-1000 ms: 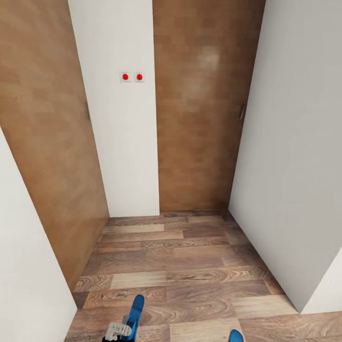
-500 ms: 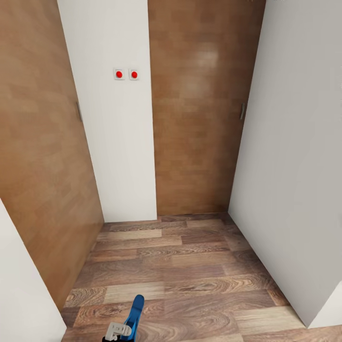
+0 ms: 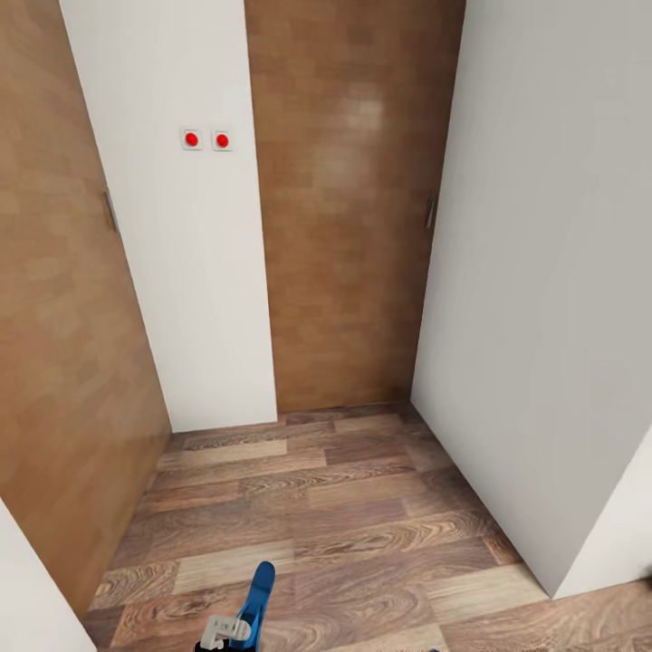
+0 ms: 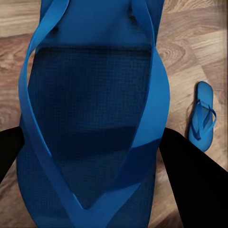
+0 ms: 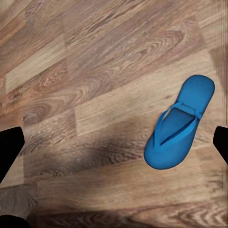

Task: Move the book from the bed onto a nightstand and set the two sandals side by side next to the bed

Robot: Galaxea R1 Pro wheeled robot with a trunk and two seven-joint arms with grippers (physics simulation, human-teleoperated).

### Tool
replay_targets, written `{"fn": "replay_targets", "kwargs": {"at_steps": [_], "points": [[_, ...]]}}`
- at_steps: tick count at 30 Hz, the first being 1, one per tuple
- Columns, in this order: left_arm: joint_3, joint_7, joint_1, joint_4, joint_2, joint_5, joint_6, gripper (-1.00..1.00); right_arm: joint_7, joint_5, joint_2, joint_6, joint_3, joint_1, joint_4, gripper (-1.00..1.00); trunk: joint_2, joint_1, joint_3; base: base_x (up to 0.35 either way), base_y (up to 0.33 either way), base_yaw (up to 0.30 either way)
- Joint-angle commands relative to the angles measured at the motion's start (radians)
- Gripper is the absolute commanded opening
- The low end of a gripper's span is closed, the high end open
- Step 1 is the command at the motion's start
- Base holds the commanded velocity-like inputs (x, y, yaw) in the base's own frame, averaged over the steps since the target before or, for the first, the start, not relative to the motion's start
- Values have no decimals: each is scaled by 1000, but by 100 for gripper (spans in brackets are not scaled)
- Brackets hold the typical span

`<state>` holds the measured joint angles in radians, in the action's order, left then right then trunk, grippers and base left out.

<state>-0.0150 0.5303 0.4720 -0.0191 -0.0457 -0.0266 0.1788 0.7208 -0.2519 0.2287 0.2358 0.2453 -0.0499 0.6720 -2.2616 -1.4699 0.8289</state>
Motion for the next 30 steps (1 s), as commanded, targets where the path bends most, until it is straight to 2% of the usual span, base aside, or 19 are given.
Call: {"fn": "replay_targets", "kwargs": {"at_steps": [1,30], "points": [[-2,4,0,1,0,-3,4,-100,3,-9,0,10,2,-1,0,100,0,0,1,0,0,-198],[-2,4,0,1,0,-3,4,-100,3,-9,0,10,2,-1,0,100,0,0,1,0,0,-197]]}}
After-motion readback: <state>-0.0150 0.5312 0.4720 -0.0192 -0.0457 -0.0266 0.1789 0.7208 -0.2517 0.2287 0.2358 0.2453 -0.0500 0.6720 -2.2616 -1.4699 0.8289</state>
